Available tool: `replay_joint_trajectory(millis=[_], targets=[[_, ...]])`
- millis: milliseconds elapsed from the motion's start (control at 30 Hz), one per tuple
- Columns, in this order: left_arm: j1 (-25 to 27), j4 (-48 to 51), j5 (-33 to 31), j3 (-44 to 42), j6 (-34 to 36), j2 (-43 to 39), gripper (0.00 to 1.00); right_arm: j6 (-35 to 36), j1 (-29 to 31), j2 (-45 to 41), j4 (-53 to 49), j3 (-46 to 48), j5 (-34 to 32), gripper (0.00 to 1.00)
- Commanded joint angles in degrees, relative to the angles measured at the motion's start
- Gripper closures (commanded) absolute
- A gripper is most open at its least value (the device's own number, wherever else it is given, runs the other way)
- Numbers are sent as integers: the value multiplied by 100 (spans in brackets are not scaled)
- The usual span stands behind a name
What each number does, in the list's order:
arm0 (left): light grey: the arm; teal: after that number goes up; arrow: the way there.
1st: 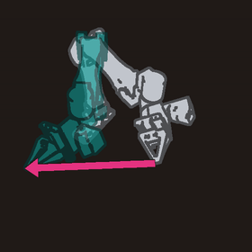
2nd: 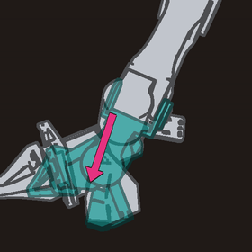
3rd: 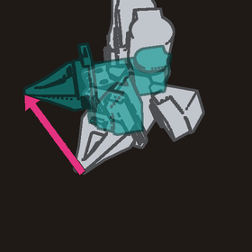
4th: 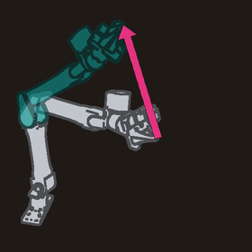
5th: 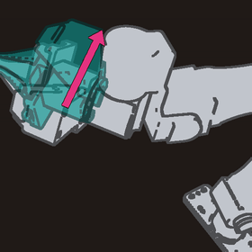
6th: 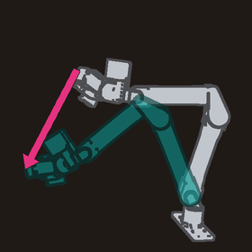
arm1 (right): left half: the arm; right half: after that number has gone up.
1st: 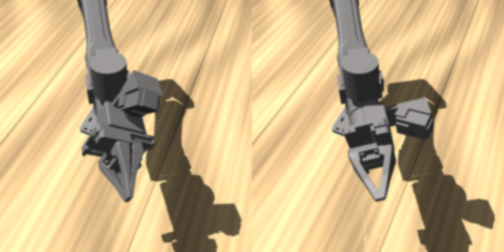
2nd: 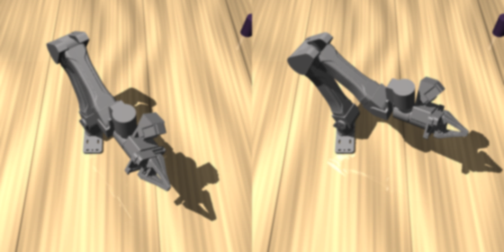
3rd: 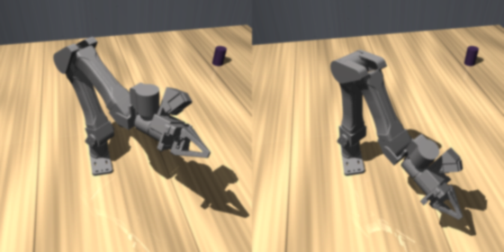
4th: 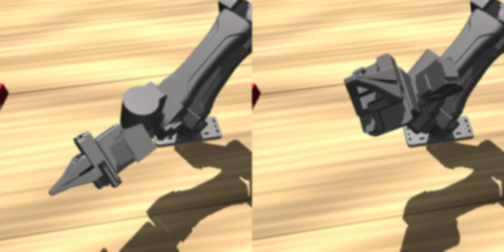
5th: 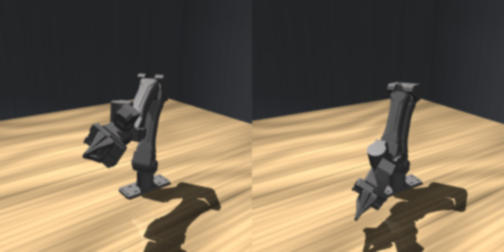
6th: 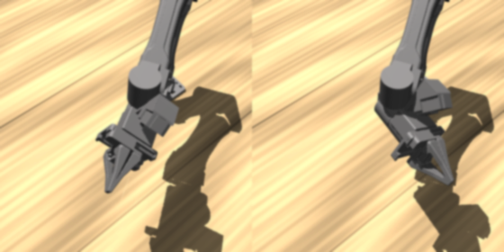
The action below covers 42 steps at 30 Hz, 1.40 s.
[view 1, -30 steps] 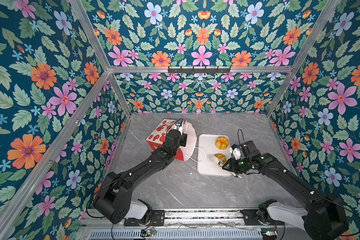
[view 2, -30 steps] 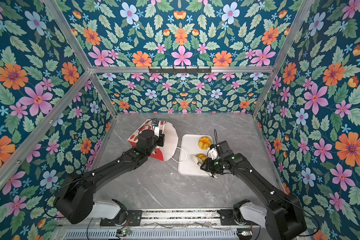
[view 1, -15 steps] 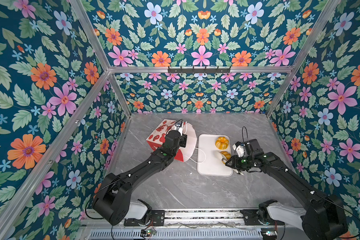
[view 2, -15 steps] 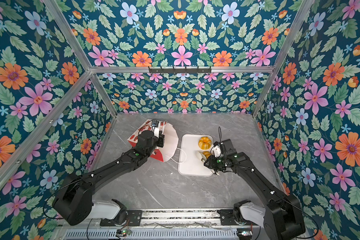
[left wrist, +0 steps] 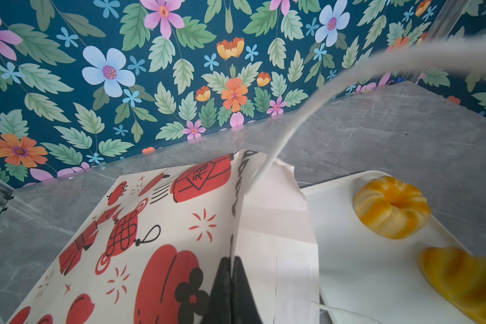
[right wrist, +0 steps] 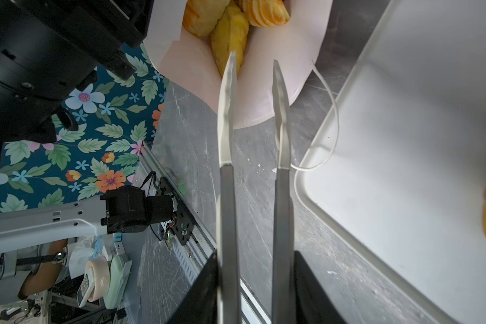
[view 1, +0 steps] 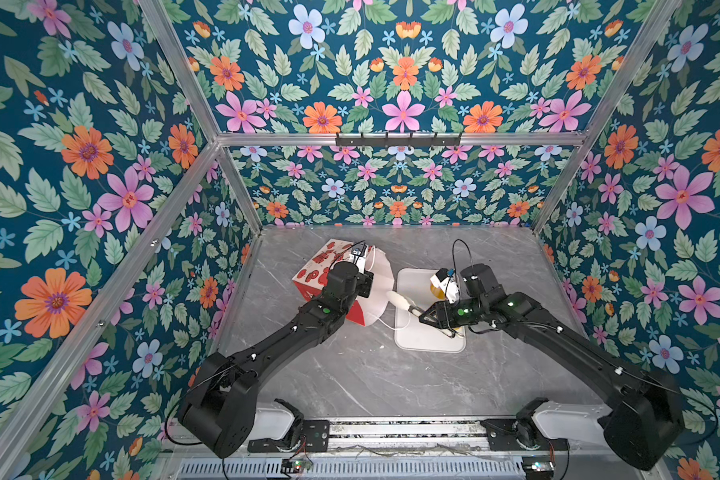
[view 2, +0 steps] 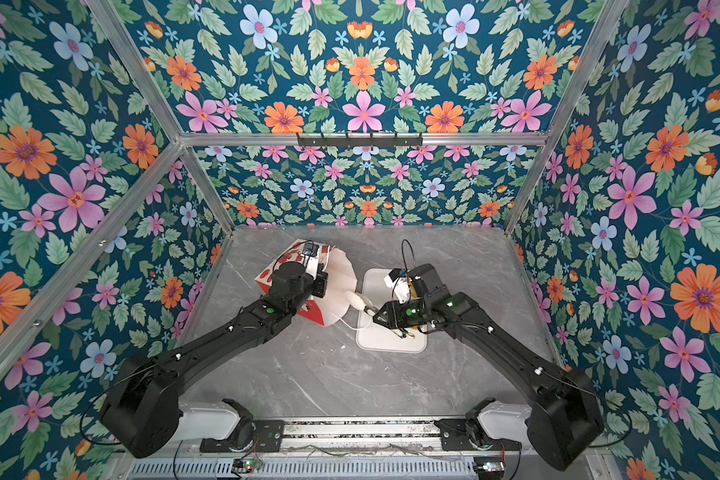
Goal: Take the fake bread out of the paper bag
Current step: 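Move the open tongs with the right gripper back into the bag, then close the tongs on the long striped bread inside the bag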
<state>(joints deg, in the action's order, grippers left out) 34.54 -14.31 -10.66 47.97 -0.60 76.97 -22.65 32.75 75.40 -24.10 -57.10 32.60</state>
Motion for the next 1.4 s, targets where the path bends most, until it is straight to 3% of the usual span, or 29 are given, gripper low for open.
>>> replay_joint_trajectory(millis=[0,400,967,1200,1367], targets=[[6,-29,188,-37,205,-79,100,301,249,506,541,-317,-8,59],[0,546,435,-4,311,-244,100,990,390,2202,922,-1233,-726,54],[0,580,687,137,219,-121,100,1257,390,3175,1092,-1986,-922,51],[0,508,732,152,218,-92,100,1186,398,3512,1102,-2194,-681,50],[0,491,758,142,215,-120,100,1197,442,3652,1067,-2287,-675,54]])
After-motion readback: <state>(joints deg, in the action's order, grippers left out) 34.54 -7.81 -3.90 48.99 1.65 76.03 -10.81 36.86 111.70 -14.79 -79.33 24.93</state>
